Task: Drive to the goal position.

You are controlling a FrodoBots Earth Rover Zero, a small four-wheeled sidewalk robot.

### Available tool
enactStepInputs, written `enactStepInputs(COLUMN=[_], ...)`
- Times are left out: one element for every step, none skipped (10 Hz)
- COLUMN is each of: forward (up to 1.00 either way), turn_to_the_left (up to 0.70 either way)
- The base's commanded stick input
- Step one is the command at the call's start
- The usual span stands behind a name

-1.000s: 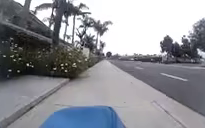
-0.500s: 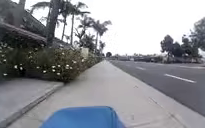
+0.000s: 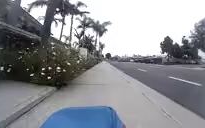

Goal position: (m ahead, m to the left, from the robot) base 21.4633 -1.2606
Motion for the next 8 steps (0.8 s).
enactStepInputs(forward=[0.71,0.77,0.84,0.85,0.85,0.85,0.85,0.87], turn_to_the_left=[0.00,0.00,0.00,0.00,0.00,0.00,0.00,0.00])
